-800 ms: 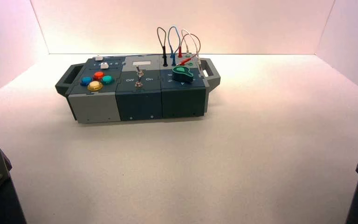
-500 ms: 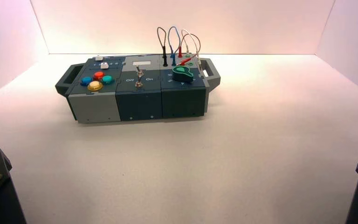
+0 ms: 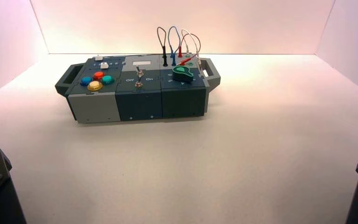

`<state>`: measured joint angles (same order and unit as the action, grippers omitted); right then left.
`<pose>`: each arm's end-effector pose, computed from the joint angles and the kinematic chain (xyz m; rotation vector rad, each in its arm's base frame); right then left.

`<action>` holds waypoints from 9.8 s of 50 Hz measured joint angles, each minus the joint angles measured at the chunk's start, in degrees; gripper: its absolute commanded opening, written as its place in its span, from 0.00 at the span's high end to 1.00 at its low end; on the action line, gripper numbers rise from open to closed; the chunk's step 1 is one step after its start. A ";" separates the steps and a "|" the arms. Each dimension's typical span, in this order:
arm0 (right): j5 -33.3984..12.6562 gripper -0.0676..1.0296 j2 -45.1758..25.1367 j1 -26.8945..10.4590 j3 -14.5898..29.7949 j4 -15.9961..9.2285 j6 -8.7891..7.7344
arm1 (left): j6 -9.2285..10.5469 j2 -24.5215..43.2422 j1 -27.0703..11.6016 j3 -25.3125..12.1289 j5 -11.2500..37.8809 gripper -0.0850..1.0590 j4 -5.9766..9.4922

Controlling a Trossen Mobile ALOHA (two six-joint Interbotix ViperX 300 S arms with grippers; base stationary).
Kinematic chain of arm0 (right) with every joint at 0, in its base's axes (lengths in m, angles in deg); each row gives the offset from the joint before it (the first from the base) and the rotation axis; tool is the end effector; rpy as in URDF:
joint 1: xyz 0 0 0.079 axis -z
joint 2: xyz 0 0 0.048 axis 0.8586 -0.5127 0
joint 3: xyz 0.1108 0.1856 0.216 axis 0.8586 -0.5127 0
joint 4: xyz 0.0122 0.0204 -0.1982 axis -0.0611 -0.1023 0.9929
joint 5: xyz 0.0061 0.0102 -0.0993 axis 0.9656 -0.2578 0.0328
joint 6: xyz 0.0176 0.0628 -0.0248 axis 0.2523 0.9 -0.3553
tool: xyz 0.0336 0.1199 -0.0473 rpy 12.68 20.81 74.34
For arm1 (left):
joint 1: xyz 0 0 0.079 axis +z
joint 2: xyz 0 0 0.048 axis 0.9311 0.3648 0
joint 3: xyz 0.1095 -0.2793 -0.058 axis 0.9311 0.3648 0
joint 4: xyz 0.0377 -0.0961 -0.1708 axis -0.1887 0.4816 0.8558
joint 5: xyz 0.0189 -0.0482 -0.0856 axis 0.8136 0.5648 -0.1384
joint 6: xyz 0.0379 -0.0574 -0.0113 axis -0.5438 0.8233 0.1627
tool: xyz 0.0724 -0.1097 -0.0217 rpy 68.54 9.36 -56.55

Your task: Insert the white wire.

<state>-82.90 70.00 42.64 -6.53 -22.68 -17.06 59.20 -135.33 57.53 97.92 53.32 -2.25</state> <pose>0.2937 0.0957 0.1730 -0.0217 0.7035 0.2915 0.2853 -0.0583 0.1861 0.1096 0.4166 -0.2174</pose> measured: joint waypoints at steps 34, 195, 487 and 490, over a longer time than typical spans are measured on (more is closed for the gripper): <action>-13.36 0.32 -14.85 -8.79 13.36 -1.14 -1.67 | -1.32 6.42 -12.22 -7.65 19.16 0.80 0.09; -11.87 0.96 -48.08 -14.59 32.70 0.97 -6.06 | -3.96 8.70 -15.29 -7.56 19.07 0.80 0.35; -16.44 0.66 -33.49 -15.12 25.22 0.44 -5.10 | -4.31 10.28 -11.25 -7.29 17.67 0.81 0.09; -16.70 0.66 -32.96 -15.21 25.22 1.14 -5.27 | -4.31 10.81 -11.34 -7.29 17.75 0.81 0.09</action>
<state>-99.60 37.04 27.43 18.70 -21.54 -22.34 54.89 -124.52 46.19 90.63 71.07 -2.16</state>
